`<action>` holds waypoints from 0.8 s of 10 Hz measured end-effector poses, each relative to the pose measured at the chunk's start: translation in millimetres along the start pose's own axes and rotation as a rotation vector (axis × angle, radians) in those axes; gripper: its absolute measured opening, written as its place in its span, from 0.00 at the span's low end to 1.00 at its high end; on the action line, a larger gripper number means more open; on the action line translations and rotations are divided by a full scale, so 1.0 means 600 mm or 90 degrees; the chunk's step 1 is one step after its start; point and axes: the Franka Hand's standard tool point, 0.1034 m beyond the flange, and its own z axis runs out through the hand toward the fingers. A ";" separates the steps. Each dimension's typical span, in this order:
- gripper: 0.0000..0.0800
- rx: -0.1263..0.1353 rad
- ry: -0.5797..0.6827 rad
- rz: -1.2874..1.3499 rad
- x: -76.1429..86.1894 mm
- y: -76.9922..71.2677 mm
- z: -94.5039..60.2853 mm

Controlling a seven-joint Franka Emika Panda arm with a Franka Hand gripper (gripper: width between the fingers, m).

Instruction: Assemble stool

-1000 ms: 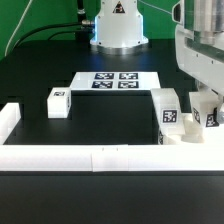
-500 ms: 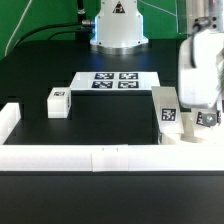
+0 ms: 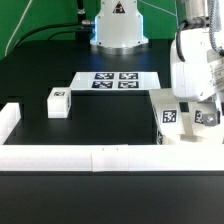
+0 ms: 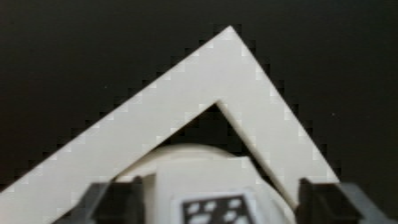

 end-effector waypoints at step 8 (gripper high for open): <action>0.81 0.000 -0.019 -0.437 -0.016 0.003 -0.049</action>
Offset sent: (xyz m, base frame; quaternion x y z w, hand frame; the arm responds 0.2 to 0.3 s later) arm -0.0136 0.0076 0.0274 -0.0052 -0.0625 -0.2063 0.9765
